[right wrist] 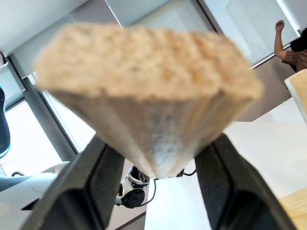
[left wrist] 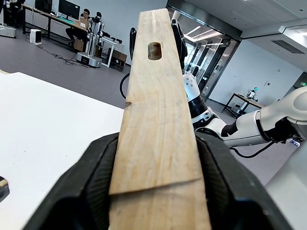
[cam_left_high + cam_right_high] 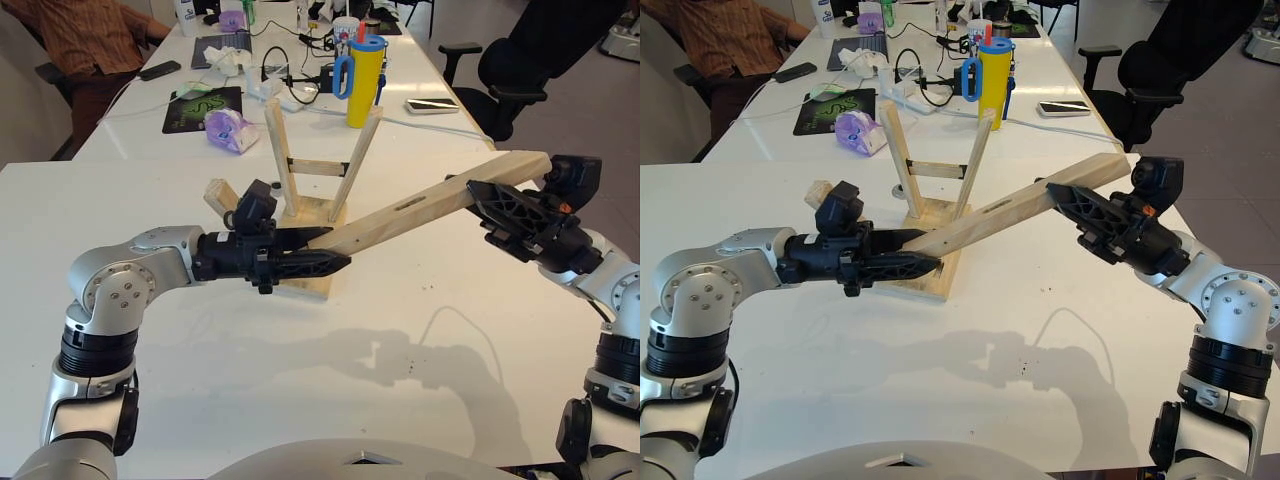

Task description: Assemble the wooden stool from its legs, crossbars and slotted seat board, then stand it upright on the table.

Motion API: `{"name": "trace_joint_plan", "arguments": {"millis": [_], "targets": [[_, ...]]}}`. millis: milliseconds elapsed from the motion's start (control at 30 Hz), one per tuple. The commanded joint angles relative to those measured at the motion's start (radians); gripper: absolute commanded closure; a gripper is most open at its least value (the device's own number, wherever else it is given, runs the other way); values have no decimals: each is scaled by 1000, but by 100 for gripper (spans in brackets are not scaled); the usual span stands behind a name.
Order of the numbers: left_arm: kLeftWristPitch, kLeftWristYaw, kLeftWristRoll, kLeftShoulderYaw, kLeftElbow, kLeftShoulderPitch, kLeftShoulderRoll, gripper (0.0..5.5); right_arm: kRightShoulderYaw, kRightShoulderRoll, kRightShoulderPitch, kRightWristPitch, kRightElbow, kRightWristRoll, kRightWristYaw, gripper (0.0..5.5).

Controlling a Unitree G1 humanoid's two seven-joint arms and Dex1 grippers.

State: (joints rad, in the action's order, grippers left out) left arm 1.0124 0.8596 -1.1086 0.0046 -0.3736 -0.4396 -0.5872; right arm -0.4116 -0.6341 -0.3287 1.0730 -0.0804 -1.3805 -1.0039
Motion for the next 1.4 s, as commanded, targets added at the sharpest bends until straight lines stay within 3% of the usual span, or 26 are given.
{"name": "trace_joint_plan", "arguments": {"millis": [33,267,467,700,933,1400], "targets": [[5,1,-18,17,-51,52,-19,249,11,-33,29,-40,-1,79,-15,342],[-129,12,224,-57,-41,176,-75,157,33,-82,60,-156,35,279,-19,344],[-279,38,412,-141,79,210,-55,157,76,-82,90,-258,35,409,-41,344],[-451,-16,618,-231,157,220,18,157,161,-60,-25,-369,110,541,-69,344],[-574,-17,829,-343,287,213,20,157,268,-23,-137,-430,187,630,-131,344],[-578,58,957,-414,423,225,-4,157,437,33,-266,-524,323,811,-216,344]]}}
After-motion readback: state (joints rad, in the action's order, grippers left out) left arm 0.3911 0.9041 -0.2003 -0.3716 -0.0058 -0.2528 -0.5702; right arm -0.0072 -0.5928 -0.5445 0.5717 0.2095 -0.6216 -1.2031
